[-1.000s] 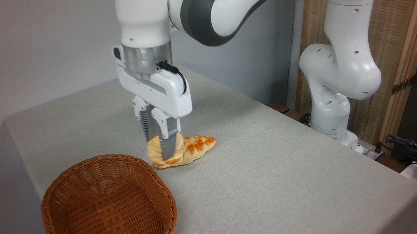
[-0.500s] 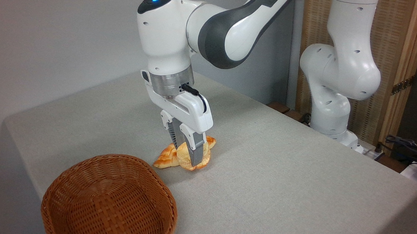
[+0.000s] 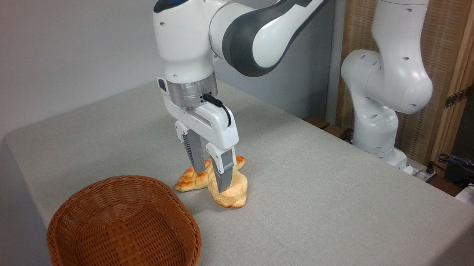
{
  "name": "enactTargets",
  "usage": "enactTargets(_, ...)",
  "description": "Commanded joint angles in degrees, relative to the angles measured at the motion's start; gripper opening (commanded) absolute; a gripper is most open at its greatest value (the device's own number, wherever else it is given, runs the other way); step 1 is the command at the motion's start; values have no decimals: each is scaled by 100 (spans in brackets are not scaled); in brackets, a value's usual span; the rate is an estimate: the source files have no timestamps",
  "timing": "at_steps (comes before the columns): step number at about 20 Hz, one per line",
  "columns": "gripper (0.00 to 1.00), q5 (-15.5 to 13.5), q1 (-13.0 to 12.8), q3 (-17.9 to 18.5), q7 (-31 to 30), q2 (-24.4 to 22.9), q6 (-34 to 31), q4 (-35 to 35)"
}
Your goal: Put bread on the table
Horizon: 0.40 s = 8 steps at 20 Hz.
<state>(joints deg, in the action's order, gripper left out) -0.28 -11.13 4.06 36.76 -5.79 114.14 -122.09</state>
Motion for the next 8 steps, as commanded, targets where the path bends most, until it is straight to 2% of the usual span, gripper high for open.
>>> enactTargets(1, 100, -86, -30, 51, 85, 87, 12, 386)
enactTargets(3, 100, -95, -39, 25, 33, 34, -119, 807)
enactTargets(6, 100, -121, -39, -98, -38, -1, -750, 1685)
enactTargets(8, 100, -209, -30, -64, -29, -1, -972, 1986)
